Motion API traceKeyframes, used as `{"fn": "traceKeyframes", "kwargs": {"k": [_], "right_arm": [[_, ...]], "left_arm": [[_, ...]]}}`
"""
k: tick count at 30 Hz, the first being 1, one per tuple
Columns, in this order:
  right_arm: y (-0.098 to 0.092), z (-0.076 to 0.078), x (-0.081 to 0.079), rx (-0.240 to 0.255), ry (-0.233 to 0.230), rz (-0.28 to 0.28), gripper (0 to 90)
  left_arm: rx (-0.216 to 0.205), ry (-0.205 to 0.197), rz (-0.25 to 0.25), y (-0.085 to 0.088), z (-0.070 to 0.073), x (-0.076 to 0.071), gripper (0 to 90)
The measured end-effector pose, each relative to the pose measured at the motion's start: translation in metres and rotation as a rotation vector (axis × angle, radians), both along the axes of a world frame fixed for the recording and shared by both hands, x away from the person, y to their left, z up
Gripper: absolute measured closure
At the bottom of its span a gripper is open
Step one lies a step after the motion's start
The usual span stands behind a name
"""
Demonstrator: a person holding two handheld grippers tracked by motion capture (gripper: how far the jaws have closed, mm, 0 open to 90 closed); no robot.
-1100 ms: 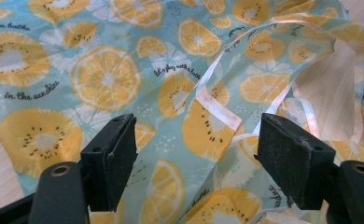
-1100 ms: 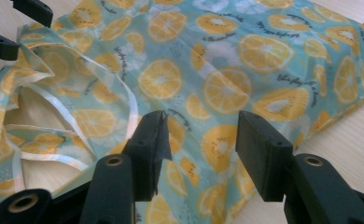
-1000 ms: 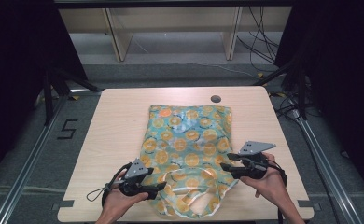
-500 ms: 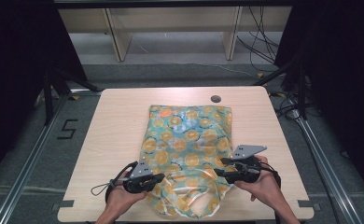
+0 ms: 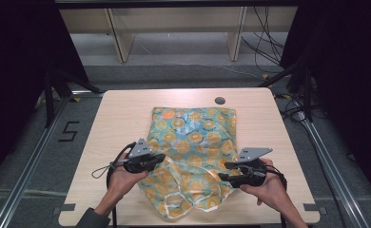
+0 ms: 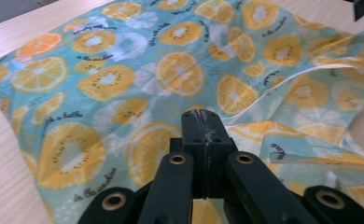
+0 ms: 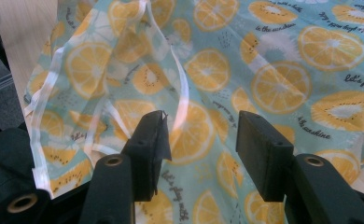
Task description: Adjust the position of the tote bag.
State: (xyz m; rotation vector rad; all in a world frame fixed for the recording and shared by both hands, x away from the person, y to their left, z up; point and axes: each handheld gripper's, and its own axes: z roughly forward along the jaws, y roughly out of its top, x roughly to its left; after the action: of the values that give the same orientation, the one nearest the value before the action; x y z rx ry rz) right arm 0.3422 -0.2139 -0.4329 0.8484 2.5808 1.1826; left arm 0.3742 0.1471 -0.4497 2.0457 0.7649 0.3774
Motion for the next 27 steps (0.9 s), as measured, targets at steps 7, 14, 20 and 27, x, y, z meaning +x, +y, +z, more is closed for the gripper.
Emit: {"fn": "traceKeyframes", "kwargs": {"k": [7,14,20,27], "right_arm": [[0.006,0.004,-0.009,0.010,0.031,0.055,49.0],[0.020,-0.008,-0.014,-0.042,0.071,0.083,33.4],[0.042,-0.022,-0.019,-0.063,0.021,0.118,27.0],[0.056,-0.031,-0.019,-0.055,0.012,0.144,26.8]], "left_arm": [[-0.015,-0.002,0.032,0.006,0.001,0.023,89.7],[-0.059,0.004,0.065,0.006,0.003,0.041,89.7],[-0.071,0.029,0.081,0.005,-0.001,0.045,89.6],[-0.088,0.031,0.090,0.011,-0.002,0.051,89.6]]}}
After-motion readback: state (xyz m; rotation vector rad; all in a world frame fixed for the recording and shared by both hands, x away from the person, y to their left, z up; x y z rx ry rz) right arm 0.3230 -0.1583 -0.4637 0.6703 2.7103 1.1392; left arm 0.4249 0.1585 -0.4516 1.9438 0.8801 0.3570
